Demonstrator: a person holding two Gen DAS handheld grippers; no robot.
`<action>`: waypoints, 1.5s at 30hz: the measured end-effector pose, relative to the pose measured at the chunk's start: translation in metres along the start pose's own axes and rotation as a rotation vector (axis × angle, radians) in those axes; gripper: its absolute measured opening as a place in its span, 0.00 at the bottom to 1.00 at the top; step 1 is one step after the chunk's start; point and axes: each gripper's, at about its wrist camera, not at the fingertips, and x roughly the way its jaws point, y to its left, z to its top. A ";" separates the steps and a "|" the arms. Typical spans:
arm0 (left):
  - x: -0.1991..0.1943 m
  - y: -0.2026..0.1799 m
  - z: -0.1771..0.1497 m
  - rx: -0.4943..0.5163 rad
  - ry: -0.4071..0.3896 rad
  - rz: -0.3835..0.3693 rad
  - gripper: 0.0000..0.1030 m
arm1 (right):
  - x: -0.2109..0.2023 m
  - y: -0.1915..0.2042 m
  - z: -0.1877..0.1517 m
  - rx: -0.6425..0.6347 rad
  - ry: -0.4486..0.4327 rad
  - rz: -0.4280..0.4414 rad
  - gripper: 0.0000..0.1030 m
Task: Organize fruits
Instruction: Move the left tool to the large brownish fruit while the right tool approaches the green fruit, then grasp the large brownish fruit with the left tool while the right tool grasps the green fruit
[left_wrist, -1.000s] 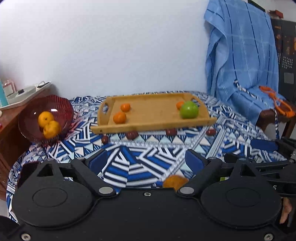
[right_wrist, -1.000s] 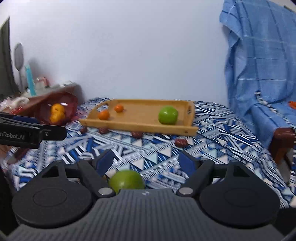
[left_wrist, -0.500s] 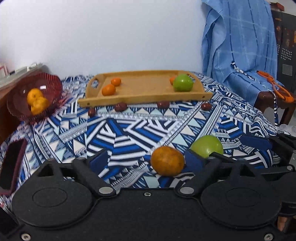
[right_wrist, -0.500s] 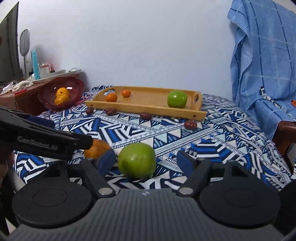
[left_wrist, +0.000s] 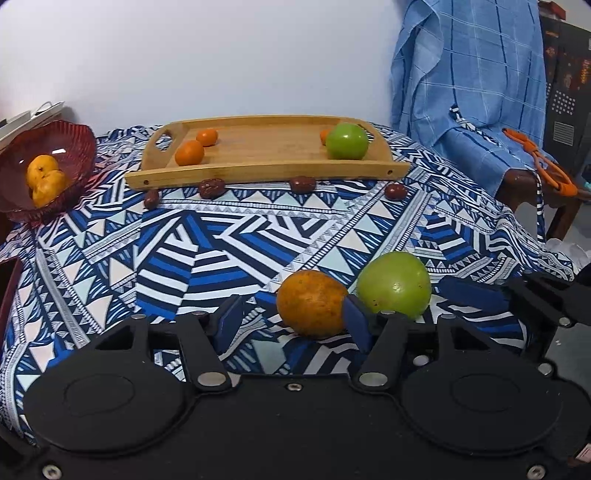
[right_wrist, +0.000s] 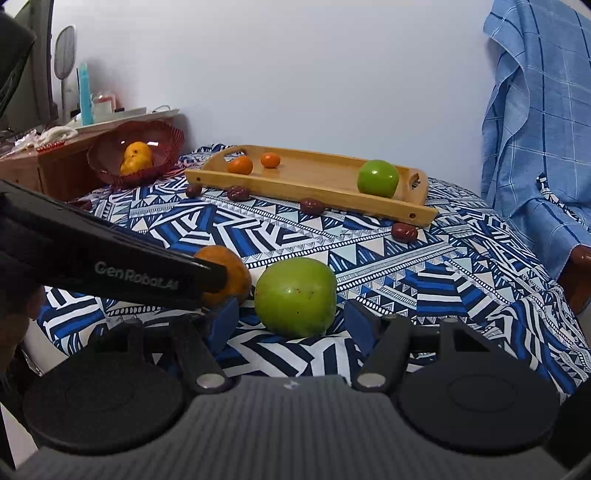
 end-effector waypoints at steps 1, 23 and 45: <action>0.001 -0.001 0.000 0.002 0.001 -0.004 0.57 | 0.001 0.000 0.000 0.001 0.003 0.000 0.74; 0.024 0.008 0.000 -0.133 0.034 -0.109 0.57 | 0.009 -0.002 -0.002 0.023 0.030 -0.006 0.72; 0.022 0.026 0.005 -0.156 0.022 -0.009 0.46 | 0.016 -0.009 0.000 0.077 0.046 0.011 0.72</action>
